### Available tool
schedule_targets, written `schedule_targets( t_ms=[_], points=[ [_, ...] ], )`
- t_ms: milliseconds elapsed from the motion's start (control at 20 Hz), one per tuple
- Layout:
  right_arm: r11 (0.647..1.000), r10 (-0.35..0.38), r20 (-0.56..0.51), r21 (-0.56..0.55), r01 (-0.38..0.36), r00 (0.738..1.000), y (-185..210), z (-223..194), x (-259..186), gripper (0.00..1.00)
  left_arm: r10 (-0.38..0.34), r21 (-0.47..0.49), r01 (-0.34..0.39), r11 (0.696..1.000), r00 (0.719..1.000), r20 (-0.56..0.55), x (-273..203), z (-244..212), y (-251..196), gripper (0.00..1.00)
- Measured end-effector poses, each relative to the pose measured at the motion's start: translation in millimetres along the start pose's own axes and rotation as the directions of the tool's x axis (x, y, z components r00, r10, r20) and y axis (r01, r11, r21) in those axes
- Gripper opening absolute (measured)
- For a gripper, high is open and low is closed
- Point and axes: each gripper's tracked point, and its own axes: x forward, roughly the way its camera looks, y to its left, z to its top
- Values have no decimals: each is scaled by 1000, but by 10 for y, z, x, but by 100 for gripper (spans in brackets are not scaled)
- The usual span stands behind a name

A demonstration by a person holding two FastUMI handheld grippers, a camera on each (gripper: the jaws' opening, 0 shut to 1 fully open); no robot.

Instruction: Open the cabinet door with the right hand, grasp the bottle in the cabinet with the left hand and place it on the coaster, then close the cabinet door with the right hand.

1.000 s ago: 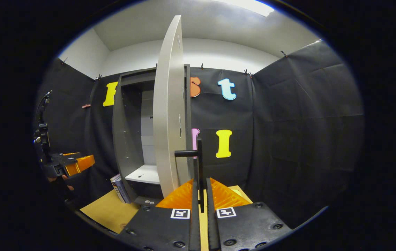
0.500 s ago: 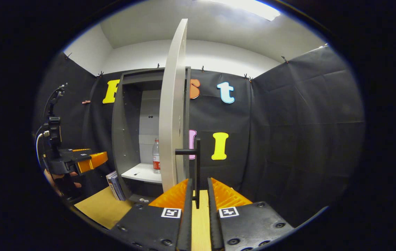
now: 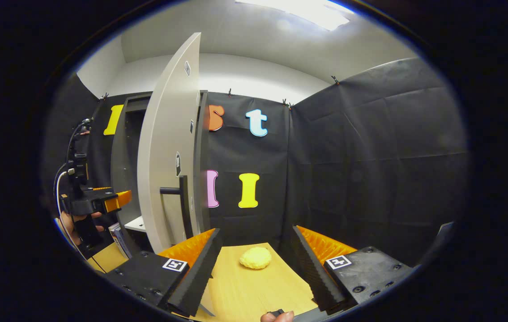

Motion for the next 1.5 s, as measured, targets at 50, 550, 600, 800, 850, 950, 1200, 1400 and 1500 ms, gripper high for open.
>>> schedule_targets(
  t_ms=[50,550,600,800,850,950,1200,1400,1500],
  points=[
    [1000,-22,-2,-20,22,1000,-91,-30,25,96,3,2,-3,1000,1000,4,131,-31,-25,95],
    [990,-138,-13,-44,137,990,-467,-85,73,97,52,-8,-52,999,999,-18,1471,-529,21,95],
    [988,-145,-11,-45,145,989,-477,-83,80,97,61,0,-61,998,998,-24,1579,-570,45,95],
    [980,-189,-11,-68,188,982,-544,-86,72,97,69,-28,-71,997,995,-66,1992,-769,71,95],
    [977,-200,-10,-74,199,980,-562,-91,70,97,74,-42,-78,996,994,-81,2086,-834,84,95],
    [972,-222,-11,-82,221,975,-588,-90,40,97,79,-45,-84,995,992,-103,2238,-960,103,95],
    [964,-254,-34,-89,251,966,-573,-145,57,97,96,15,-95,995,987,-128,2571,-1214,160,95],
    [967,-240,-60,-107,232,969,-466,-226,62,98,98,-3,-100,995,985,-142,2649,-1330,215,94],
    [968,-236,-70,-107,227,969,-449,-242,36,97,97,-24,-102,995,985,-142,2610,-1314,236,77]
  ],
)
